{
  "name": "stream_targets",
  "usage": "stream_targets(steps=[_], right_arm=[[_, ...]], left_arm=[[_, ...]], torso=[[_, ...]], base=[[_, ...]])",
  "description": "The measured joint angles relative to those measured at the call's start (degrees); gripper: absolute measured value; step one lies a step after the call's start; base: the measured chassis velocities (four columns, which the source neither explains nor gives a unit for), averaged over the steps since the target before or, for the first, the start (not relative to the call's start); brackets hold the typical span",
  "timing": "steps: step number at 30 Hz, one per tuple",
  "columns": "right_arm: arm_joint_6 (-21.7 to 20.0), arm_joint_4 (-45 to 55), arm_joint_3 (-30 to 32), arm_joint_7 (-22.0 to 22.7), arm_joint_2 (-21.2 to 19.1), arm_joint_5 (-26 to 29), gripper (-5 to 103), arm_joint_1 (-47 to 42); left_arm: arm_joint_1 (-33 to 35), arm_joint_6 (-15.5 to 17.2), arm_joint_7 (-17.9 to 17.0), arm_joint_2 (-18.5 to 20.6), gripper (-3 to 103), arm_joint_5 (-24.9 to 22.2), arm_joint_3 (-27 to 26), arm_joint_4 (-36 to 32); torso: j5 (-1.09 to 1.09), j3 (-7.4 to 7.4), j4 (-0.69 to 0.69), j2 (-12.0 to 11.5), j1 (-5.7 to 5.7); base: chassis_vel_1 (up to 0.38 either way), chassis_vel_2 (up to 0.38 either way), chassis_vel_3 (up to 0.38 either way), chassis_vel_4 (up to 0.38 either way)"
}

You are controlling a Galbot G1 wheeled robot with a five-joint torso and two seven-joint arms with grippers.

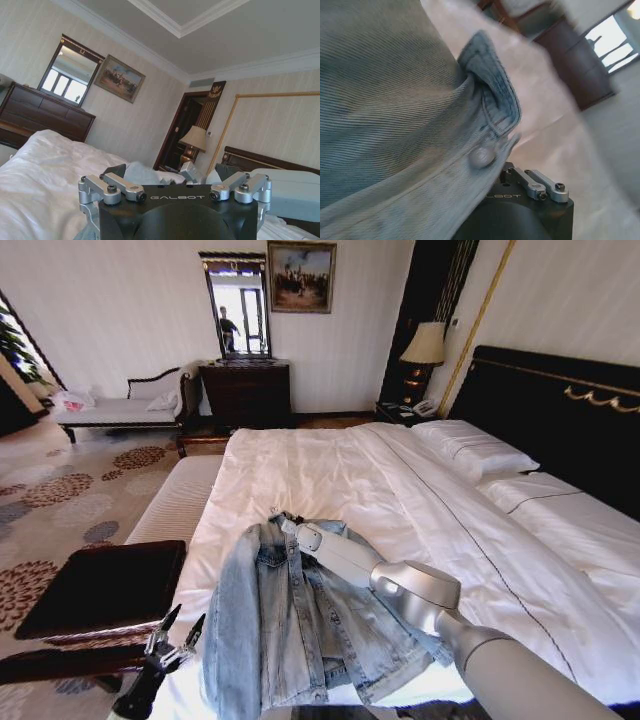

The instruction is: Pick up the clothes from the bed and hang them on the clothes hanger.

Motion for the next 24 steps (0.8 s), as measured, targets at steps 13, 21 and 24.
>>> stream_targets(steps=[13,21,24], right_arm=[[1.7,19.0,7.2,16.2,-7.5,-1.9,22,-3.2],[2.3,28.9,10.6,22.8,-11.5,1.2,22,-4.0],[3.8,32.4,13.4,23.8,-13.3,2.7,21,-5.0]], left_arm=[[0.1,0.2,-0.1,-1.0,100,1.4,0.2,-1.1],[0.0,0.9,-0.5,-1.5,100,2.2,0.3,-2.6],[-0.1,1.1,-0.8,-1.7,100,2.6,0.3,-3.2]], torso=[[0.0,0.0,0.01,0.0,0.0],[0.0,0.0,0.01,0.0,0.0],[0.0,0.0,0.0,0.0,0.0]], base=[[0.0,0.0,0.0,0.0],[0.0,0.0,0.0,0.0],[0.0,0.0,0.0,0.0]])
